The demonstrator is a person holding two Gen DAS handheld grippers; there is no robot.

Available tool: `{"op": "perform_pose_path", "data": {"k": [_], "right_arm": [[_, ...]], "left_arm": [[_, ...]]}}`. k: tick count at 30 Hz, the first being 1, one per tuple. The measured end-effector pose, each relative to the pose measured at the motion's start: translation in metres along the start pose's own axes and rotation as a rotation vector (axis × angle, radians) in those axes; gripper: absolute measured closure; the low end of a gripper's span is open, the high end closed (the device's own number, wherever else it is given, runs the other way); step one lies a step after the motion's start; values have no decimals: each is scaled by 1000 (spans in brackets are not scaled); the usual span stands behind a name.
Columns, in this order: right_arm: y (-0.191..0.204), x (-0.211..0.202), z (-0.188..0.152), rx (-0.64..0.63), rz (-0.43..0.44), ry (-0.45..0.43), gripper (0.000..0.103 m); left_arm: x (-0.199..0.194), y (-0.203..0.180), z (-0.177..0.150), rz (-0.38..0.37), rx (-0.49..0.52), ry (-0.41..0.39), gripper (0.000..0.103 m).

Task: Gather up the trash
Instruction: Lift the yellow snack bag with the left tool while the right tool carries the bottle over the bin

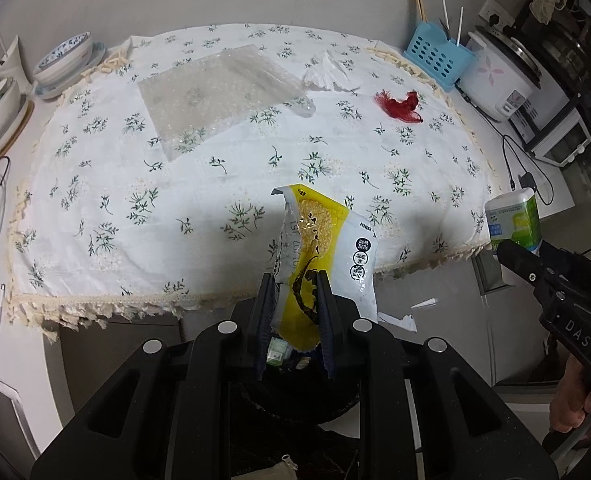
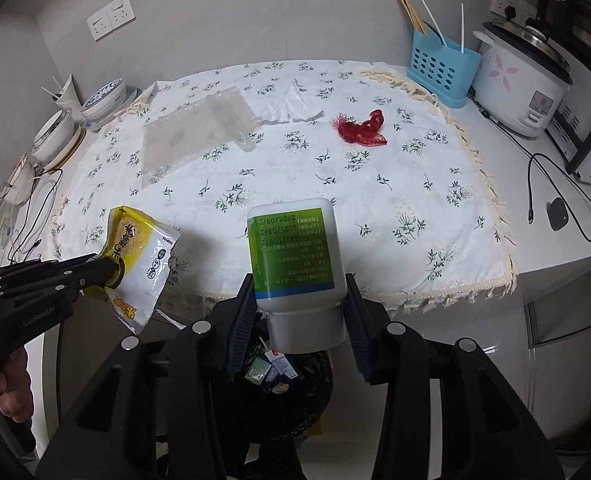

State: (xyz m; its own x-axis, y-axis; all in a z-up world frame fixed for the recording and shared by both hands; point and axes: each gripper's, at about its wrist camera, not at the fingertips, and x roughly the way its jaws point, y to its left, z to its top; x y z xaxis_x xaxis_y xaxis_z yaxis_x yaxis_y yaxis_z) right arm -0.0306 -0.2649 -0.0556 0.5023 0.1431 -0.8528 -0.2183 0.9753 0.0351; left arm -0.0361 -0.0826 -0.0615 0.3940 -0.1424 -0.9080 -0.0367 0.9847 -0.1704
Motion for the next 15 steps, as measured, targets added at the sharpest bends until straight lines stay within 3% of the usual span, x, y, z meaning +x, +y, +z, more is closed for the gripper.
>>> {"op": "perform_pose_path", "data": {"k": [15], "right_arm": [[0, 29, -73, -26, 28, 93, 62]], "left_arm": [[34, -9, -69, 12, 0, 89, 83]]}}
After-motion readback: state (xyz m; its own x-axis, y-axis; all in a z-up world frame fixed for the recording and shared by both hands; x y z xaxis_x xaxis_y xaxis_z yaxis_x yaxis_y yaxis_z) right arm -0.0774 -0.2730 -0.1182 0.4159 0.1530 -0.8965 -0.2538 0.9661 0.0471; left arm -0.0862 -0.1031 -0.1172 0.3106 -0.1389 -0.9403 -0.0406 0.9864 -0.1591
